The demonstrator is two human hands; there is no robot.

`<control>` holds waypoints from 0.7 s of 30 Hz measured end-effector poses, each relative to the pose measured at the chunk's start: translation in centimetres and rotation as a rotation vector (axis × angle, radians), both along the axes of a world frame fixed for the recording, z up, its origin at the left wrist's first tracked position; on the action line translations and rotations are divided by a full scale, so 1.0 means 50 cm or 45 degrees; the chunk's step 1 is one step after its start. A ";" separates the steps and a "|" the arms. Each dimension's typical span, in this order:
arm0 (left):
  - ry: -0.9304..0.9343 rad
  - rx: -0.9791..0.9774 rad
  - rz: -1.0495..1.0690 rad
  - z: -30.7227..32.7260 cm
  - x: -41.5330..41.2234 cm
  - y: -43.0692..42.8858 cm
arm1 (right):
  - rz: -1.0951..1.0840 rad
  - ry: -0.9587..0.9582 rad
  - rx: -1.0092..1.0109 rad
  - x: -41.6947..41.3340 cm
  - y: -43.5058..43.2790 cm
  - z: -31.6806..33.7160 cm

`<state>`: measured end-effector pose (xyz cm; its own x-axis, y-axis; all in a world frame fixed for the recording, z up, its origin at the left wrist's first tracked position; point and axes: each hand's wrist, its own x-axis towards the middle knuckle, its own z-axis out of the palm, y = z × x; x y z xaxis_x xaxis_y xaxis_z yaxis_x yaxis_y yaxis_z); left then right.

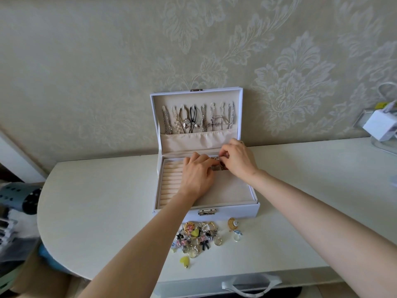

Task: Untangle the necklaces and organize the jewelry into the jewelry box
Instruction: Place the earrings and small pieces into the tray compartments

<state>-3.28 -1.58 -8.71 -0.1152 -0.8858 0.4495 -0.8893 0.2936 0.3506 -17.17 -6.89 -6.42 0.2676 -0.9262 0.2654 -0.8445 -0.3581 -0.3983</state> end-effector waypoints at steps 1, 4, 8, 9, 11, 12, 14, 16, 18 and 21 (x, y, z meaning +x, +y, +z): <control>-0.005 0.002 -0.001 0.000 0.000 0.000 | -0.001 -0.004 -0.007 0.000 0.001 -0.001; -0.014 0.009 -0.001 0.003 -0.001 0.003 | 0.004 -0.044 0.001 -0.004 0.003 -0.002; -0.001 0.052 0.009 0.006 -0.002 0.003 | 0.022 -0.063 0.026 -0.009 0.005 -0.003; 0.004 0.046 0.000 0.005 -0.002 0.004 | 0.023 -0.081 0.026 -0.011 0.006 -0.003; 0.033 0.041 -0.009 0.005 -0.002 0.005 | 0.026 -0.124 0.021 -0.016 0.009 -0.003; 0.066 0.054 0.001 0.007 -0.001 0.005 | 0.028 -0.137 0.017 -0.018 0.014 -0.002; 0.143 0.077 0.045 0.012 0.002 0.008 | 0.039 -0.144 -0.011 -0.023 0.030 0.002; 0.153 0.074 0.089 0.015 0.008 0.015 | 0.059 -0.163 -0.057 -0.026 0.057 0.010; 0.097 0.074 0.114 0.015 0.015 0.029 | 0.102 -0.183 -0.117 -0.028 0.090 0.018; 0.060 0.035 0.086 0.024 0.030 0.064 | 0.204 -0.180 -0.153 -0.031 0.140 0.022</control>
<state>-1.79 1.64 -7.52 -0.0339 -0.9029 0.4284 -0.8889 0.2231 0.4000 -18.70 0.12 -5.32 0.3607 -0.8346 0.4164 -0.7121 -0.5348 -0.4549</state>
